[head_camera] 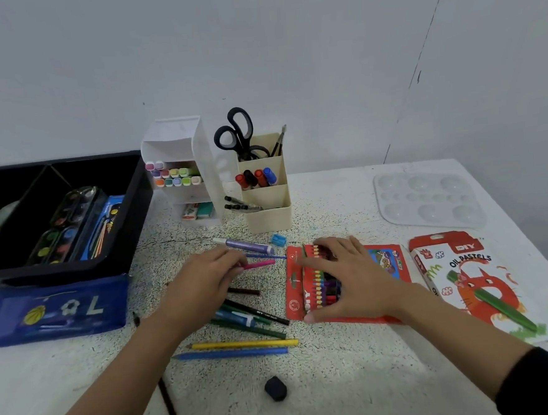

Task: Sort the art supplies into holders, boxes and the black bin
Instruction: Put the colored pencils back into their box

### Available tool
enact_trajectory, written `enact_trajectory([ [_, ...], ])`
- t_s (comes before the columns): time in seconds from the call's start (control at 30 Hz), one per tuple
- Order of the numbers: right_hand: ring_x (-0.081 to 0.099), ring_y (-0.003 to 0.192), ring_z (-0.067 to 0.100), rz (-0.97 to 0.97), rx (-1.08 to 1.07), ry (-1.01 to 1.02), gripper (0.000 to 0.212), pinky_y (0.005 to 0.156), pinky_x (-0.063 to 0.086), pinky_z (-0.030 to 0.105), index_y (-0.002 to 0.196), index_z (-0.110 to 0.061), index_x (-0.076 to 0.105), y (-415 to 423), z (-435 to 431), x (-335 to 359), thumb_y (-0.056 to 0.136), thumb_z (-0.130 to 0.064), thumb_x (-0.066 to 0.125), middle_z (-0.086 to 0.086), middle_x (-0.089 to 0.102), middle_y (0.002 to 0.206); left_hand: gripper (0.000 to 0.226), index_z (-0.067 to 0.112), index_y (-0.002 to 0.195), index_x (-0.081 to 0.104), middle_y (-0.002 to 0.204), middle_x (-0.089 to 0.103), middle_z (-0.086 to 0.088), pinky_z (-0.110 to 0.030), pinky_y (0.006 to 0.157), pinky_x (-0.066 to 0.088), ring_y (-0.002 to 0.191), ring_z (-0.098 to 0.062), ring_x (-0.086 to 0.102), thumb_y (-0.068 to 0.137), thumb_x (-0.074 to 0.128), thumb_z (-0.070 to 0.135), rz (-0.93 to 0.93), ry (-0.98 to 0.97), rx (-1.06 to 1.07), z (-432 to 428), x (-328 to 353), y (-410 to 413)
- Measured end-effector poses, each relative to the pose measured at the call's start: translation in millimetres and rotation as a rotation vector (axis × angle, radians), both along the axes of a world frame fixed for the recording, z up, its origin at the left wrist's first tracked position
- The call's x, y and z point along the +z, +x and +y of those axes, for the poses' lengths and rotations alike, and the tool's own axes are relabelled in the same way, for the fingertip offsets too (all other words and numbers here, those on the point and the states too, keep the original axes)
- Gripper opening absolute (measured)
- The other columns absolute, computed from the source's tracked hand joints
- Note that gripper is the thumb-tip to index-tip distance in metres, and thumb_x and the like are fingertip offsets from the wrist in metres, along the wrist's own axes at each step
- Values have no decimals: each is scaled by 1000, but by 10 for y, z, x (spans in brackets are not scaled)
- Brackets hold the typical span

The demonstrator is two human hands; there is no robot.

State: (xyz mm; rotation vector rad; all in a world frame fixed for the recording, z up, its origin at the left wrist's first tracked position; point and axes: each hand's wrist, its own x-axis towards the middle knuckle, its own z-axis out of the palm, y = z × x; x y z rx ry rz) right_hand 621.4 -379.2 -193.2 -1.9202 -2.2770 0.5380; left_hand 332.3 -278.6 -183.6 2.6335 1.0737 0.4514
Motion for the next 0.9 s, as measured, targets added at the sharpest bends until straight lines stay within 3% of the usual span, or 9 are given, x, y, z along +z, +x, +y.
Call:
enact_trajectory([
  [0.07,2,152,18,-32,44,-84,112,124,-5,54,153,-51,19,53,33,65,59,-92,62,-6,7,165,25,31,116,66,102,59,14,-29,69,47,77,-10,56,100,47,37,32,4,-51,-82,1,145],
  [0.2,5,152,21,-27,47,-174,123,123,7,49,154,-48,13,145,104,146,54,-83,75,-11,4,164,27,31,125,67,105,60,7,-29,64,45,78,-16,59,103,52,33,78,12,-56,-77,-146,433],
  [0.47,35,129,14,140,25,-126,104,112,40,42,130,-46,30,169,108,126,47,-69,89,-15,26,140,25,22,119,74,104,61,8,-23,67,43,83,-12,59,98,63,28,-67,-71,-51,-9,-234,441],
  [0.7,39,122,8,205,17,-90,105,108,40,35,129,-35,29,202,46,119,49,-66,90,-18,33,132,42,19,114,74,100,61,10,-31,63,53,74,-7,57,97,46,46,-176,-37,-15,-76,-163,508],
  [0.8,39,122,8,217,11,-93,107,108,39,34,131,-34,27,205,32,127,50,-65,91,-17,35,132,24,20,111,75,99,62,9,-32,60,54,73,-9,58,97,61,34,-147,25,-29,-111,-158,508],
  [0.9,40,121,7,231,8,-90,107,108,39,33,130,-34,27,200,23,129,50,-65,91,-18,35,131,21,22,112,76,99,61,11,-32,65,55,77,-7,57,96,65,31,-115,-36,-80,-121,-212,496],
])
